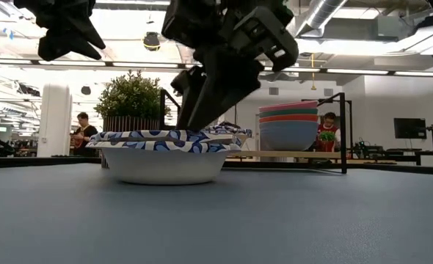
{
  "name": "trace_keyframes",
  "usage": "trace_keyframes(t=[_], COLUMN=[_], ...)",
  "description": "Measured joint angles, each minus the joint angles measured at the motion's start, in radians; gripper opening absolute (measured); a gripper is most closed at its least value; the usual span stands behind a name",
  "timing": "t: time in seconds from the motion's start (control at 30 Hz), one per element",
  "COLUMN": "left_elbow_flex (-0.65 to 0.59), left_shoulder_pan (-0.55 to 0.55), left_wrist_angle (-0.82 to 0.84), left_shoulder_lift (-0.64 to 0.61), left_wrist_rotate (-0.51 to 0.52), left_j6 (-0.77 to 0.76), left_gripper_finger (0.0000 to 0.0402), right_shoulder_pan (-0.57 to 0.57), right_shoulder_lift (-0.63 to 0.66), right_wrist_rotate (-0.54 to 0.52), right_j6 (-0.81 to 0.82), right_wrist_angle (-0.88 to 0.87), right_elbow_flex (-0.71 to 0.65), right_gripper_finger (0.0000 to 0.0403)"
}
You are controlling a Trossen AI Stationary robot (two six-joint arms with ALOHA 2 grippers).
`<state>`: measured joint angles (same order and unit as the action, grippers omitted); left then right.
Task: Place and stack bowls onto a shelf
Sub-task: Stack the blue patterned bowl on top of the other blue patterned bowl on the shelf
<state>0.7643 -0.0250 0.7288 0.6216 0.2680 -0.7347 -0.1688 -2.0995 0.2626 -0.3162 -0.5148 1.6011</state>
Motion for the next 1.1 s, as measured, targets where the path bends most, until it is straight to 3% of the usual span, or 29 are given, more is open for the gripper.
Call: trace_keyframes(t=[0.33,0.73,0.9,1.1], left_elbow_flex=[0.0,0.0,0.0,0.0], left_shoulder_pan=[0.0,0.0,0.0,0.0], left_wrist_angle=[0.0,0.0,0.0,0.0], left_shoulder_lift=[0.0,0.0,0.0,0.0], left_wrist_rotate=[0.0,0.001,0.001,0.001], left_j6=[0.01,0.012,0.013,0.018], left_gripper_finger=[0.0112,0.0112,0.0112,0.0112], right_shoulder_pan=[-0.002,-0.001,-0.001,0.005], right_shoulder_lift=[0.0,0.0,0.0,0.008], right_wrist_rotate=[-0.029,-0.028,-0.026,-0.027], right_j6=[0.049,0.039,0.037,0.064], right_wrist_angle=[0.032,0.029,0.02,-0.022], right_elbow_flex=[-0.024,-0.023,-0.022,-0.012], right_gripper_finger=[0.0166,0.0078,0.0018,0.0016])
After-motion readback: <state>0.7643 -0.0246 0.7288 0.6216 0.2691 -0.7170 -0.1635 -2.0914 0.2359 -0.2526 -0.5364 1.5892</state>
